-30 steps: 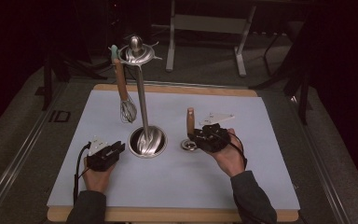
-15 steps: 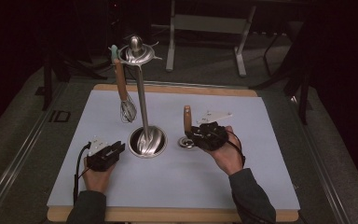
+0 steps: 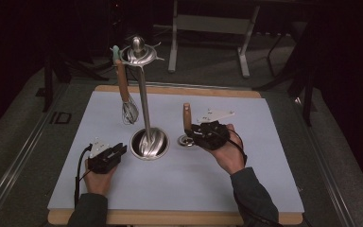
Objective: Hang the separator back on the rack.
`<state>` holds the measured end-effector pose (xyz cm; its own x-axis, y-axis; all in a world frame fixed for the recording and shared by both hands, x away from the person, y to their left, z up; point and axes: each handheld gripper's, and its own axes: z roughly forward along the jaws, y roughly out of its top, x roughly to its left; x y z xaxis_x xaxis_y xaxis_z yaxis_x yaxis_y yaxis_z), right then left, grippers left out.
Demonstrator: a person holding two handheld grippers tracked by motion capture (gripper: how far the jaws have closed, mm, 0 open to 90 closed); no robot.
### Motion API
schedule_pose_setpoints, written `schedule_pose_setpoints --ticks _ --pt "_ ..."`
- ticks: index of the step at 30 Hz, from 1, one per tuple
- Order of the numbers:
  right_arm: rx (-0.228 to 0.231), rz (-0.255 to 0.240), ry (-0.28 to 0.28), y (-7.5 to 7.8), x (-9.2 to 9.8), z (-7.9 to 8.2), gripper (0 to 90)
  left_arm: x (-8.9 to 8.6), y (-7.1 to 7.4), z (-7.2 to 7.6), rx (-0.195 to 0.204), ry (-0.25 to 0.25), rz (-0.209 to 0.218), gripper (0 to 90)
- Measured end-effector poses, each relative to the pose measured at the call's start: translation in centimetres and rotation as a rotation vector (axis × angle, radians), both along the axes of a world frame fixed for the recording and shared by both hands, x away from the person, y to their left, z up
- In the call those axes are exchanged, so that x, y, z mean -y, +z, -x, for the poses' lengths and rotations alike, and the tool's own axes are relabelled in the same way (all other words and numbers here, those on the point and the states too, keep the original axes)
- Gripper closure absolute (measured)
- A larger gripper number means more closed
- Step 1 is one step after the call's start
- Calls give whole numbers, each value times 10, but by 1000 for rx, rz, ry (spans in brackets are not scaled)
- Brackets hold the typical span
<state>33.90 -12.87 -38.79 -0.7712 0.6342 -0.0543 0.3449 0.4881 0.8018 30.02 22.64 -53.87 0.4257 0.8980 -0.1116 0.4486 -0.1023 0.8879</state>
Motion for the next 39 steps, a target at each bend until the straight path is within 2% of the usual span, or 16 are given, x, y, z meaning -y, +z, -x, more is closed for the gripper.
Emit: schedule_pose_setpoints --ticks 10,16,25,27,39 --pt "38 -18 54 12 -4 -2 710 0 0 0 1 0 -1 741" --pt "67 -24 109 18 -5 -2 710 0 0 0 1 0 0 741" --pt "113 0 162 28 -9 -4 709 0 0 0 1 0 0 741" --pt "114 2 171 31 -9 -5 710 0 0 0 1 0 0 741" --pt "107 -62 252 44 -7 -16 709 0 0 0 -1 0 2 741"
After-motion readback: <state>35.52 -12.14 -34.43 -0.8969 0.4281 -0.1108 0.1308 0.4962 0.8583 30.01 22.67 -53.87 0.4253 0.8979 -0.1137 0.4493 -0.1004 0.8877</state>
